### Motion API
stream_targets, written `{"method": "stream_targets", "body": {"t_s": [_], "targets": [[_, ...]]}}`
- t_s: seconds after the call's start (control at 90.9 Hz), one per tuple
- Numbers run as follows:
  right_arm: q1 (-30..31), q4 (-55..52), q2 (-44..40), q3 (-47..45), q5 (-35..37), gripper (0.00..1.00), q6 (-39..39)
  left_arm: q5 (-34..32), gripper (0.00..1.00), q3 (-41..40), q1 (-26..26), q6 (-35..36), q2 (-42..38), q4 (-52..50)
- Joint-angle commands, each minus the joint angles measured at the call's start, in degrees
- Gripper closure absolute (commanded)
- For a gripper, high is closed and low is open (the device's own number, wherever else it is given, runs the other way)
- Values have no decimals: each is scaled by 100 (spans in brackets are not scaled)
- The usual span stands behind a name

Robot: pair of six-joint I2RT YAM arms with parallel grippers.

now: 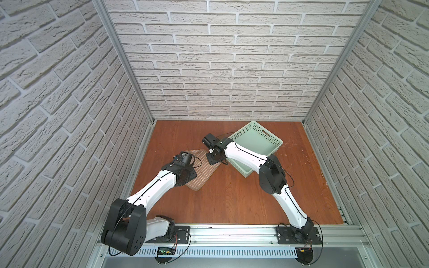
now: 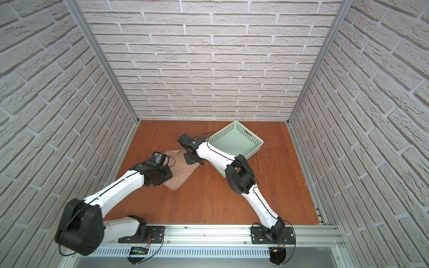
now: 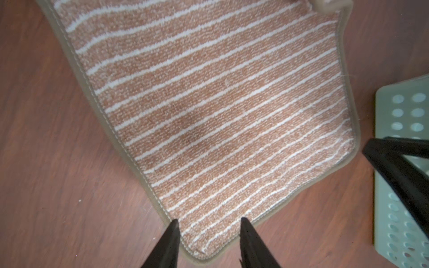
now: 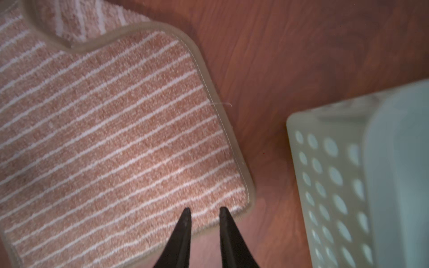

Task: Fold the square dishcloth
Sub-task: Flatten out the cleaning item at the center of the board.

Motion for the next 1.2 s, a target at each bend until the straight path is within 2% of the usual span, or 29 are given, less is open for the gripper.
{"method": "stream_targets", "body": {"t_s": [0.0, 0.176, 0.451, 0.682, 0.913, 1.188], "targets": [[1, -293, 324, 413, 149, 79, -156, 119, 57, -54, 304, -231, 202, 581], [1, -204, 260, -78, 144, 83, 216, 428, 56, 209, 959, -343, 652, 1404], [111, 486, -784, -2102, 24, 84, 1132, 949, 59, 1319, 1267, -227, 2187, 1953], [381, 753, -1484, -3192, 22, 85, 1799, 1624, 64, 1863, 907, -407, 3224, 2349], [506, 1133, -2200, -3988, 240, 85, 2172, 1816, 67, 1957, 354, -566, 3368, 2400], [502, 1176, -2885, -4412, 806, 83, 2250, 2114, 66, 2292, 118, -855, 3493, 2617]]}}
